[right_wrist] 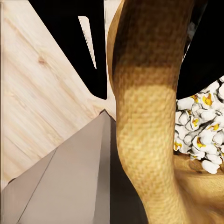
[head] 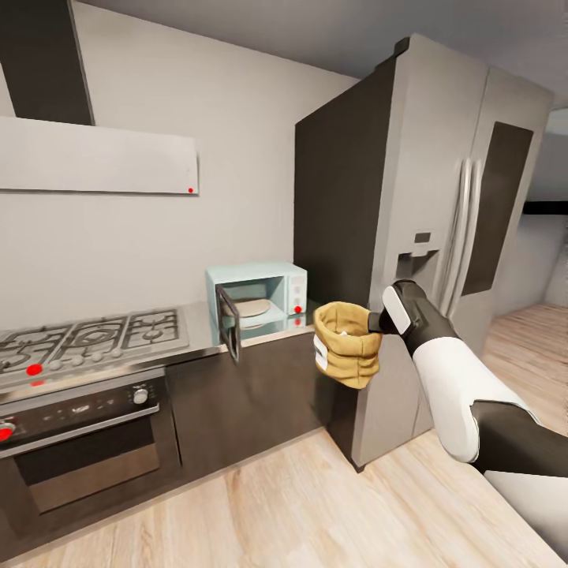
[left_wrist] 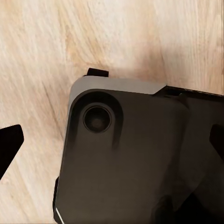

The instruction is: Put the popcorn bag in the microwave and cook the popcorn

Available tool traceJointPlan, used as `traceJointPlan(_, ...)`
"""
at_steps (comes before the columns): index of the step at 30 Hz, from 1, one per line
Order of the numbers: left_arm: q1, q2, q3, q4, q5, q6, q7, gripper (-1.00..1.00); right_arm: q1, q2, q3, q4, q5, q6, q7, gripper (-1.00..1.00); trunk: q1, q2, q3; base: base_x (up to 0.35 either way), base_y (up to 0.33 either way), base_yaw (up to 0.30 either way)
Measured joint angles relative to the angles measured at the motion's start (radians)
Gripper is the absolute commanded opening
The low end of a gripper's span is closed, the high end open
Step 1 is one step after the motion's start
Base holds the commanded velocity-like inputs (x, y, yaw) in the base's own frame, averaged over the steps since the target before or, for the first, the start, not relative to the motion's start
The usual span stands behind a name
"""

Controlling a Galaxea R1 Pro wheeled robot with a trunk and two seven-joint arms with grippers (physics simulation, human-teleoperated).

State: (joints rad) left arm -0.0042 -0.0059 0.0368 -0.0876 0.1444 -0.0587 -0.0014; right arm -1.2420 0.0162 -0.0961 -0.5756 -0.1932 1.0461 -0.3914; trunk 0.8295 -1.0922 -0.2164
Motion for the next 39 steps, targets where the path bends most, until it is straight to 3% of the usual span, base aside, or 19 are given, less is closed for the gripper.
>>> traceJointPlan(17,0.0,0.001,-0.001,0.0,0.003,0.001,0.0,1.0,0.0,0.0,0.003,0.0,0.0,0.0,0.0,-1.0,0.0,0.0,0.0,0.024,-0.283,0.011)
traceJointPlan(39,0.0,0.002,0.0,0.0,0.002,0.0,0.0,1.0,0.0,0.0,0.001,0.0,-0.002,0.0,-0.001,-1.0,0.0,0.0,0.0,0.154,-0.168,0.261)
